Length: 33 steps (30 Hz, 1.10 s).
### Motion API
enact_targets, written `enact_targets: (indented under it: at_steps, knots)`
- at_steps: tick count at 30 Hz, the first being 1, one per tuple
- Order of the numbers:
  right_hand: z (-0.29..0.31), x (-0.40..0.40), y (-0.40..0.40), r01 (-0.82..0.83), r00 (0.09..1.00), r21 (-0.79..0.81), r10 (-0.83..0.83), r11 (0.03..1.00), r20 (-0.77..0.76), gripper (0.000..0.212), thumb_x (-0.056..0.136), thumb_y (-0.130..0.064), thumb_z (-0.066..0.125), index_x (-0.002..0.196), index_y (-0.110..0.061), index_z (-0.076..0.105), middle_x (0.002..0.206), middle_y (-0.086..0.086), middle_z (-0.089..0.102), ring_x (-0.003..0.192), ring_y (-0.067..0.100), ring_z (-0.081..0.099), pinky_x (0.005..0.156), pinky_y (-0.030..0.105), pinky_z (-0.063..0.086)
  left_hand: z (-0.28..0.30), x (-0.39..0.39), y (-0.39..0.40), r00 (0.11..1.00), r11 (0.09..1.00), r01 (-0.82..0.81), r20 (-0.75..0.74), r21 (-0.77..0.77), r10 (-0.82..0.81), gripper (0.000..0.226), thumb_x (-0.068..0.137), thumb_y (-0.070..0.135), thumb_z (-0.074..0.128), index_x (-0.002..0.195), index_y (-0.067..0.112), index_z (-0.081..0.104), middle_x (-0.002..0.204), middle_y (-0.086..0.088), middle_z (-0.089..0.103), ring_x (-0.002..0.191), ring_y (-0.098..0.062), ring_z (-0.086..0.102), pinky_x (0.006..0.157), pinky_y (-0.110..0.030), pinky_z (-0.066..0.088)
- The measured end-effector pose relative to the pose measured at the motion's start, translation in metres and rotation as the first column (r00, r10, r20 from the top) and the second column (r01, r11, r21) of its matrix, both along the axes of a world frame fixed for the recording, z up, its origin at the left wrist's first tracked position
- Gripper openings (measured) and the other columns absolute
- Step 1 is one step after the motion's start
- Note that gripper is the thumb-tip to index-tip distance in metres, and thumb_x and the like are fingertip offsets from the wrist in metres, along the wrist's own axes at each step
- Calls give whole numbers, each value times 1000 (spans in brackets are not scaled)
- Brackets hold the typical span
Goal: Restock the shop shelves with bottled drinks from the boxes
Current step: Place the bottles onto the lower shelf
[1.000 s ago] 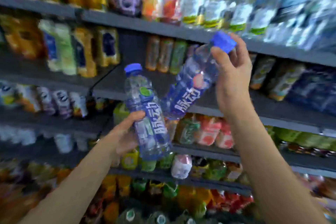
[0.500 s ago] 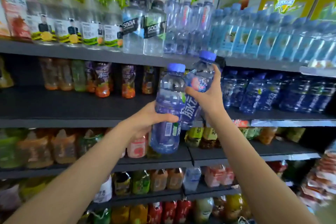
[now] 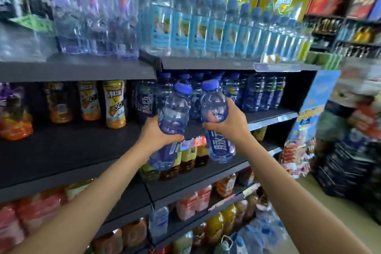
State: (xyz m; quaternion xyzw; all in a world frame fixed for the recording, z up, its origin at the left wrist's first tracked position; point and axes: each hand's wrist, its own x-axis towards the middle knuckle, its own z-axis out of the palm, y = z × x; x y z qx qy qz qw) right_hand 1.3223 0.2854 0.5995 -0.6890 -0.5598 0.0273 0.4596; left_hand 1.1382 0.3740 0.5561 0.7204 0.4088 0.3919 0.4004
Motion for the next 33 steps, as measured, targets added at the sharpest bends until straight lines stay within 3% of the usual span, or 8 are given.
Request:
enact_targets:
  at_steps: [3, 6, 9, 16, 23, 26, 29, 33]
  knots:
    - [-10, 41, 9, 128, 991, -47, -130, 991, -38, 79, 68, -26, 82, 133, -10, 40, 129, 9, 45, 119, 25, 46, 84, 26, 34, -3, 28, 16, 1000, 1000, 10, -7, -9, -10, 44, 55, 13, 88, 92, 12, 64, 95, -8, 68, 89, -20, 64, 73, -26, 44]
    - [-10, 84, 23, 236, 965, 3, -234, 972, -119, 86, 66, -25, 83, 137, -10, 37, 131, 11, 48, 120, 28, 48, 90, 33, 40, 0, 54, 32, 1000, 998, 9, -4, 56, -8, 43, 57, 13, 87, 91, 15, 61, 95, -6, 67, 89, -18, 62, 74, -25, 42]
    - [-11, 115, 38, 276, 951, 92, -258, 957, -172, 80, 66, -22, 83, 133, -8, 41, 127, 10, 52, 118, 27, 50, 94, 39, 44, -2, 76, 45, 999, 996, -38, -3, 86, 38, 52, 58, 17, 87, 98, 16, 54, 106, -5, 57, 97, -20, 56, 81, -30, 44]
    - [-38, 188, 97, 115, 985, 180, -89, 977, -147, 79, 68, -15, 82, 134, -10, 40, 128, 6, 51, 116, 19, 50, 86, 23, 37, -16, 145, 76, 982, 974, -189, 40, 128, 186, 64, 58, 16, 87, 111, 12, 52, 116, -8, 56, 106, -25, 54, 89, -33, 44]
    - [-47, 245, 175, -31, 962, 22, 35, 999, -270, 88, 69, -22, 81, 141, -10, 31, 138, 9, 45, 126, 28, 44, 103, 45, 40, -28, 201, 108, 912, 915, -399, 79, -55, 403, 63, 61, 23, 86, 115, 15, 53, 118, -4, 57, 109, -23, 55, 93, -36, 45]
    - [-43, 245, 199, -101, 962, 12, 100, 995, -256, 87, 73, -18, 79, 142, -5, 27, 140, 13, 38, 127, 28, 40, 99, 31, 37, -23, 214, 120, 884, 884, -468, 2, -14, 468, 67, 61, 26, 86, 118, 12, 53, 122, -6, 55, 112, -24, 53, 91, -30, 42]
    - [-51, 237, 204, -36, 964, 40, 46, 999, -262, 84, 77, -15, 76, 143, -7, 23, 143, 15, 27, 127, 28, 34, 91, 24, 31, -22, 227, 125, 842, 850, -525, -118, 41, 526, 75, 62, 33, 84, 123, 9, 47, 126, -9, 51, 115, -28, 51, 92, -31, 41]
    - [-56, 233, 205, 109, 974, 23, -102, 994, -200, 85, 76, -28, 76, 142, -13, 24, 140, 18, 24, 123, 36, 31, 92, 41, 36, -20, 243, 120, 745, 790, -604, -274, 109, 608, 92, 67, 43, 78, 135, 3, 31, 135, -14, 42, 120, -33, 47, 96, -39, 42]
